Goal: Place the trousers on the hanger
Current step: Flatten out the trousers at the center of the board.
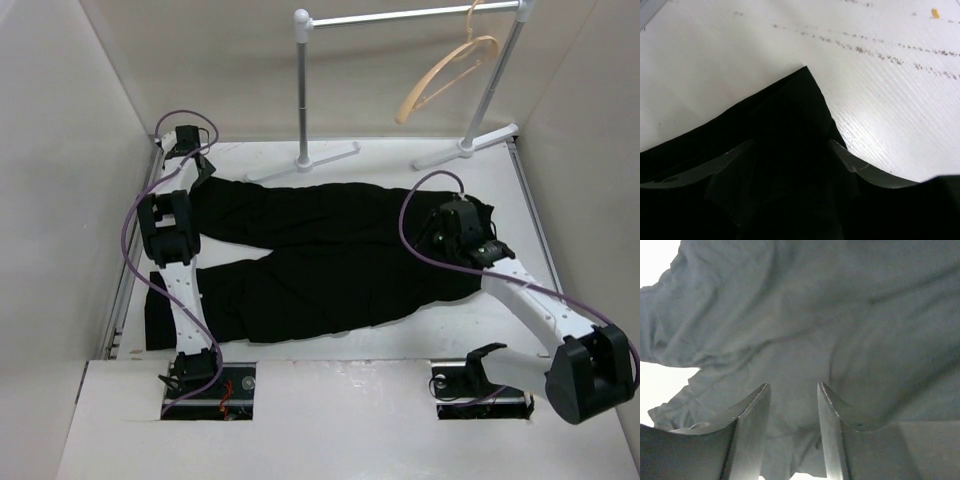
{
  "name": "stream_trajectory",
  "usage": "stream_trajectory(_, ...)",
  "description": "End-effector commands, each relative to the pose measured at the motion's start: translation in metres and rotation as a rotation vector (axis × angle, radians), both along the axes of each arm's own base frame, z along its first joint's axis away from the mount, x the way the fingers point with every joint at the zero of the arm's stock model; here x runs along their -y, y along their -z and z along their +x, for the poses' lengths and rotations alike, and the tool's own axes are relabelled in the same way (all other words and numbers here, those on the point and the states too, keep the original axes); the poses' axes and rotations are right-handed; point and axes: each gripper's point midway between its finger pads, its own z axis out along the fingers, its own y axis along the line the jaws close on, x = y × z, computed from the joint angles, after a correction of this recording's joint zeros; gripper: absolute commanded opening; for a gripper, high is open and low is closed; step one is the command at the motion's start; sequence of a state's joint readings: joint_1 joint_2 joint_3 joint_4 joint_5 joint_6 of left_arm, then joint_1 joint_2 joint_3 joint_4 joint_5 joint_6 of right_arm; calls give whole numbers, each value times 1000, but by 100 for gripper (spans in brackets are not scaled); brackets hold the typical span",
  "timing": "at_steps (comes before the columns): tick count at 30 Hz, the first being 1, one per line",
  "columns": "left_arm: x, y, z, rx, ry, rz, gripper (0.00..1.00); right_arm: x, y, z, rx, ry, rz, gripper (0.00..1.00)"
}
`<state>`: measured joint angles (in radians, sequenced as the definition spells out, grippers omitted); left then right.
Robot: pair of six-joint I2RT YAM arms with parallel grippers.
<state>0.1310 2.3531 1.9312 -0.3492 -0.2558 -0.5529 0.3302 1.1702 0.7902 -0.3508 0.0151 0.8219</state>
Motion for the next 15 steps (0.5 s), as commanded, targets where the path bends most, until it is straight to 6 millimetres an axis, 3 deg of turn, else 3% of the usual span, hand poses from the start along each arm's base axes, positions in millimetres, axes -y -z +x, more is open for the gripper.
stream_trajectory(1,-12,-13,6,3,-5,53,53,1,14,-16,-26,26,14,50)
stream_trajectory(6,-32,-2,-2,-21,-69,77,16,15,39,-36,-101,73,-8,56)
stream_trajectory(9,-50,-17,-4,10,-135,121,11,28,57,-46,-170,124,-40,57)
stream_trajectory(12,-62,-27,-1,40,-174,129,17,32,61,-51,-189,148,-46,57)
stream_trajectory(15,-60,-40,3,74,-165,117,50,31,48,-46,-150,154,-27,62)
